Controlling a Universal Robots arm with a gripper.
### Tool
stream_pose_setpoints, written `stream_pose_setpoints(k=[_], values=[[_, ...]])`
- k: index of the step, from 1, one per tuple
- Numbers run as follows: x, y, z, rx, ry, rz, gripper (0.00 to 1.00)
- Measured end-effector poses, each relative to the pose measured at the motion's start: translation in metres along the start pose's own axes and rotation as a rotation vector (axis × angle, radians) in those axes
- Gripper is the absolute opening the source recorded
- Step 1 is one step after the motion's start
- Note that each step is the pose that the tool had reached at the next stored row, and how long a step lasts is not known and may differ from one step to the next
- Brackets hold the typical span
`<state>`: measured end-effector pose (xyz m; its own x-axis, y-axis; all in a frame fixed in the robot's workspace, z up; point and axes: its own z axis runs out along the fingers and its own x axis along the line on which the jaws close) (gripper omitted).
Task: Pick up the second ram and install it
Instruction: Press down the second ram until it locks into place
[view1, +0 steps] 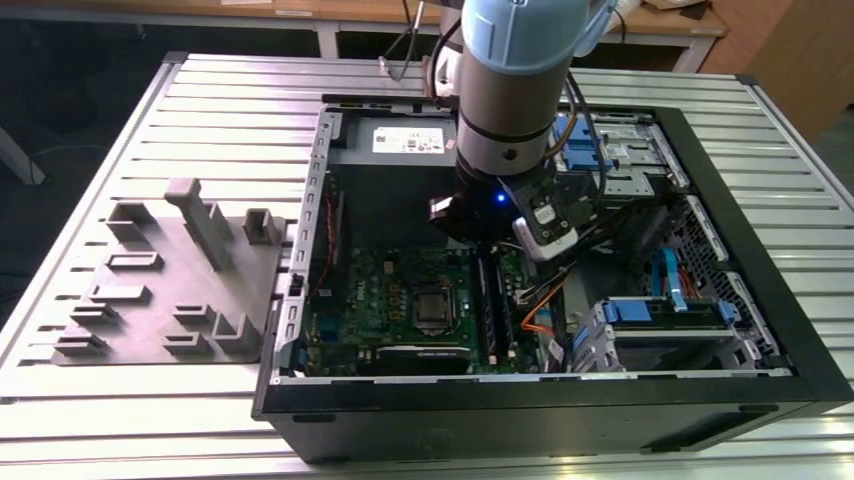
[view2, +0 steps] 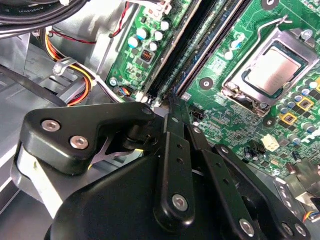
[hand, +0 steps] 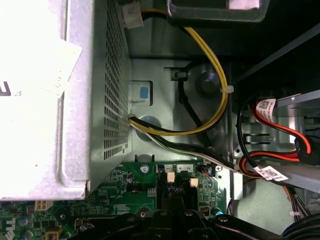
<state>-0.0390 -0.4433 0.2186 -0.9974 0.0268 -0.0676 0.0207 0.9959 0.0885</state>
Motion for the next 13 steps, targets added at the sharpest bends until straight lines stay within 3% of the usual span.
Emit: stream_pose_setpoints(k=[13], values=[[0.0001, -0.0001, 0.0013, -0.0002, -0.0001, 0.000, 0.07]])
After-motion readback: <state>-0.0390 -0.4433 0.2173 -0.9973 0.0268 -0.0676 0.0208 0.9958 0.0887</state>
